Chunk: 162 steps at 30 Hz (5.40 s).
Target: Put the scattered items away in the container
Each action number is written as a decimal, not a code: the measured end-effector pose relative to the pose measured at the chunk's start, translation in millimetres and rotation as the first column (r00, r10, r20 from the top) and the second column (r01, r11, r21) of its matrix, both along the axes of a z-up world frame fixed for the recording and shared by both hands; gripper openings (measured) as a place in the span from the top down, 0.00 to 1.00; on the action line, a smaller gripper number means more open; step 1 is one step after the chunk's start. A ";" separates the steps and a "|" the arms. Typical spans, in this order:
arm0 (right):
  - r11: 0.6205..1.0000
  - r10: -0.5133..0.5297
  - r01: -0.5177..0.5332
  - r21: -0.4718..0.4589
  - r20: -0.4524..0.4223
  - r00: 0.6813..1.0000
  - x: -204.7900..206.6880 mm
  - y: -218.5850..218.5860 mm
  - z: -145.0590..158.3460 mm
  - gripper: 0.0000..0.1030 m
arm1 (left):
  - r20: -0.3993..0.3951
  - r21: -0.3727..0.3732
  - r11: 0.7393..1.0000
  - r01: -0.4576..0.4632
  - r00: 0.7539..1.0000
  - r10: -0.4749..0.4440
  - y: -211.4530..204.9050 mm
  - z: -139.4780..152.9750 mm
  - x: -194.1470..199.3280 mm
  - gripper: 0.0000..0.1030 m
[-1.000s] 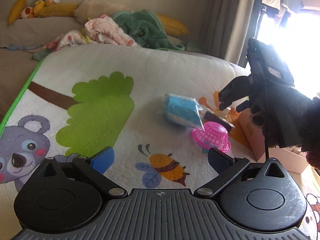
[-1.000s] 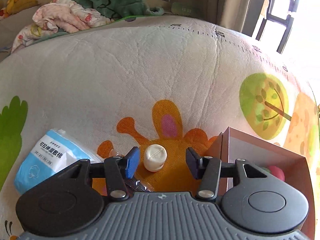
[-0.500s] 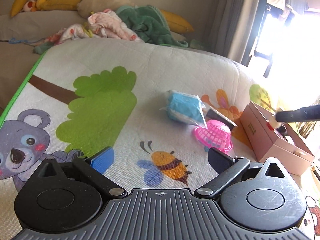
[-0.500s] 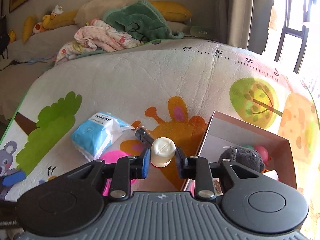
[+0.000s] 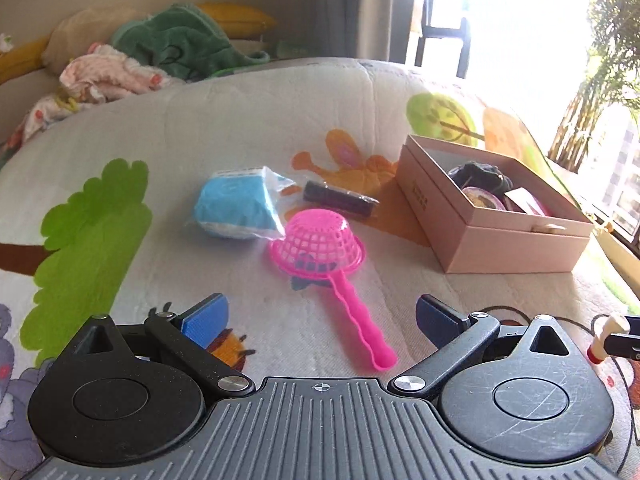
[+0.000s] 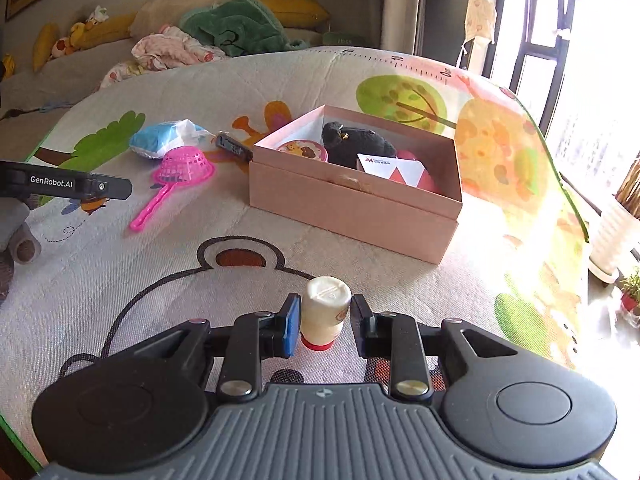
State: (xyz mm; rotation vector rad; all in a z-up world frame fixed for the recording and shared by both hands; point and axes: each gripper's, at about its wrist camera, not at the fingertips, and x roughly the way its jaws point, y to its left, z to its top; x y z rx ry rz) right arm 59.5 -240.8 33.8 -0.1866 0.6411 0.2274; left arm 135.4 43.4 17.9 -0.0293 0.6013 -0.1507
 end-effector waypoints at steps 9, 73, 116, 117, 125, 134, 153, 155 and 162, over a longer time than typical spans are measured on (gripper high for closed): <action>0.999 0.017 -0.018 0.027 0.037 0.999 -13.6 -6.1 -16.5 0.64 | -0.089 0.083 0.996 0.024 0.996 -0.016 -39.6 -2.9 75.9 0.01; 0.928 0.367 -0.365 -0.074 0.026 0.930 94.9 89.6 96.9 0.34 | -0.029 -0.115 0.983 -0.142 0.990 0.140 59.8 2.4 -11.6 0.02; 0.978 0.115 -0.109 0.175 -0.026 0.993 41.8 -41.5 72.8 0.82 | -0.112 0.111 0.963 -0.245 0.960 0.257 22.4 -9.2 153.0 0.35; 0.979 0.112 -0.104 0.176 -0.035 0.993 42.8 -38.9 67.8 0.74 | -0.113 0.108 0.965 -0.237 0.962 0.249 22.7 -8.5 151.3 0.37; 0.994 0.092 -0.093 0.060 0.031 0.995 46.0 21.5 32.2 0.15 | -0.008 0.081 0.991 -0.107 0.994 0.108 14.0 20.1 78.8 0.41; 1.000 -0.013 0.014 0.009 -0.121 0.993 109.0 69.5 -9.0 0.03 | 0.056 -0.036 0.996 0.087 0.995 -0.085 6.7 35.9 -39.8 0.40; 0.996 -0.082 0.080 0.025 0.096 0.992 38.1 -1.2 40.0 0.18 | 0.033 0.048 0.986 0.160 0.986 -0.161 -34.5 16.5 -75.9 0.11; 0.992 -0.127 0.126 0.011 0.093 0.988 27.1 -21.0 36.6 0.18 | 0.031 0.111 0.982 0.153 0.987 -0.158 -39.9 13.0 -80.1 0.09; 0.965 -0.256 0.258 0.040 -0.051 0.965 12.1 -64.9 -7.5 0.17 | -0.035 0.191 0.973 0.126 0.992 -0.122 -34.9 1.2 -81.2 0.07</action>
